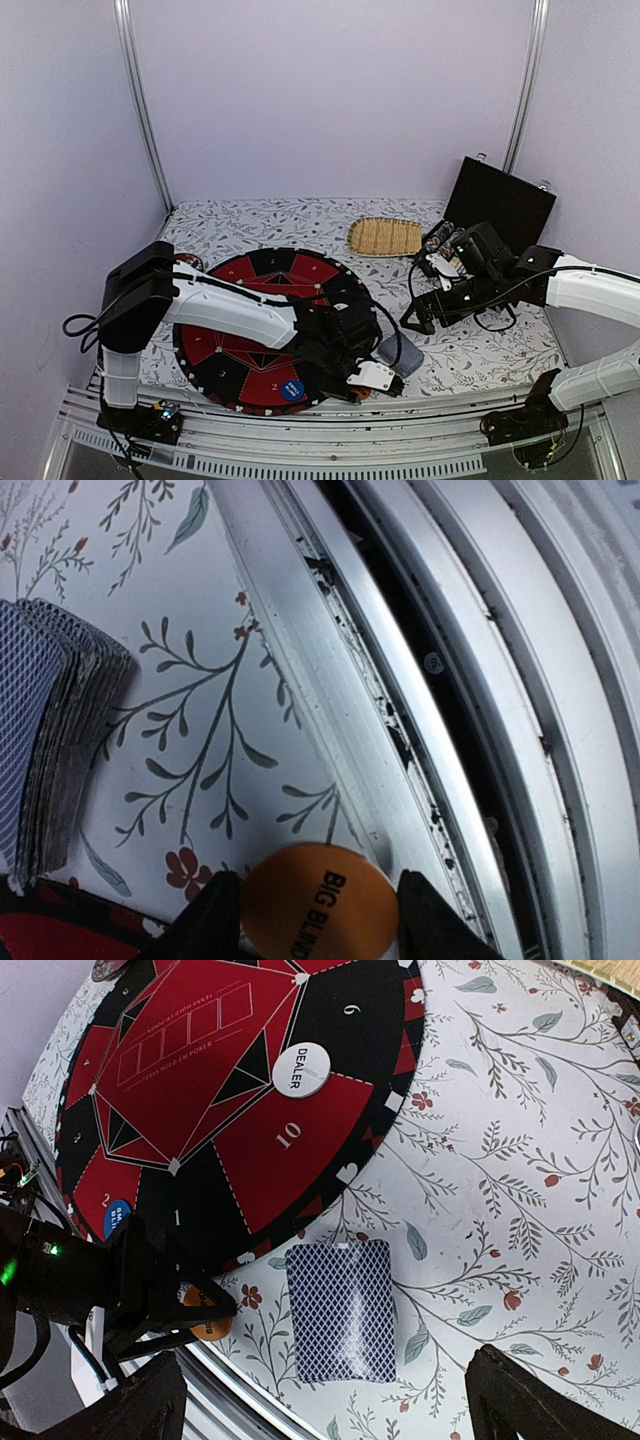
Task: Distribute texas hold em gaming equipment
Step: Pick up the big blind button from the corner of the board, then place the big blind button at position 4.
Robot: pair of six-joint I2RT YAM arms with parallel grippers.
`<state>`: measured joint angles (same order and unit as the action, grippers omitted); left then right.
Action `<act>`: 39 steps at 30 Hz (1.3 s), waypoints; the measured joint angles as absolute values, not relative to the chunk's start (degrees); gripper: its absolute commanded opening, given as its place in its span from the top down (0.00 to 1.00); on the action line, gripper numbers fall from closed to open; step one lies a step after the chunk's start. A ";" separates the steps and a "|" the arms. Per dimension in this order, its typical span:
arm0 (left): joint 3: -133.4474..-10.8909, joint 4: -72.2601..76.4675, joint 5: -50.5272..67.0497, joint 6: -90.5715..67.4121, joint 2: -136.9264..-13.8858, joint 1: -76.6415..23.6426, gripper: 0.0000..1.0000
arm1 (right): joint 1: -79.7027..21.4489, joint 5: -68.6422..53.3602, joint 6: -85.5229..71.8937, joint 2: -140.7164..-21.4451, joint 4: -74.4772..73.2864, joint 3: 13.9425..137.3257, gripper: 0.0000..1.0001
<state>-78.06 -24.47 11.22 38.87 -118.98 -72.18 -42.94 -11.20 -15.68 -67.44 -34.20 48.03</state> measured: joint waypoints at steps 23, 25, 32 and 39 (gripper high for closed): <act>-74.52 -21.54 12.73 36.07 -111.26 -72.07 0.58 | -42.94 -11.22 -15.70 -67.44 -34.22 48.03 0.00; -73.52 -21.19 12.75 34.72 -109.56 -71.68 0.58 | -42.94 -11.20 -15.68 -67.44 -34.22 48.05 0.00; -65.08 -20.86 5.87 17.78 -100.09 -64.29 0.57 | -42.94 -11.18 -15.64 -67.46 -34.20 48.47 0.00; -49.91 -22.55 -7.01 -9.41 -88.68 -56.58 0.55 | -42.94 -11.29 -14.55 -68.79 -34.24 50.78 0.00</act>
<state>-49.91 -22.55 -7.01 -9.41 -88.68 -56.58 -42.94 -11.29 -14.55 -68.79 -34.24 50.78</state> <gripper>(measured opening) 0.475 0.997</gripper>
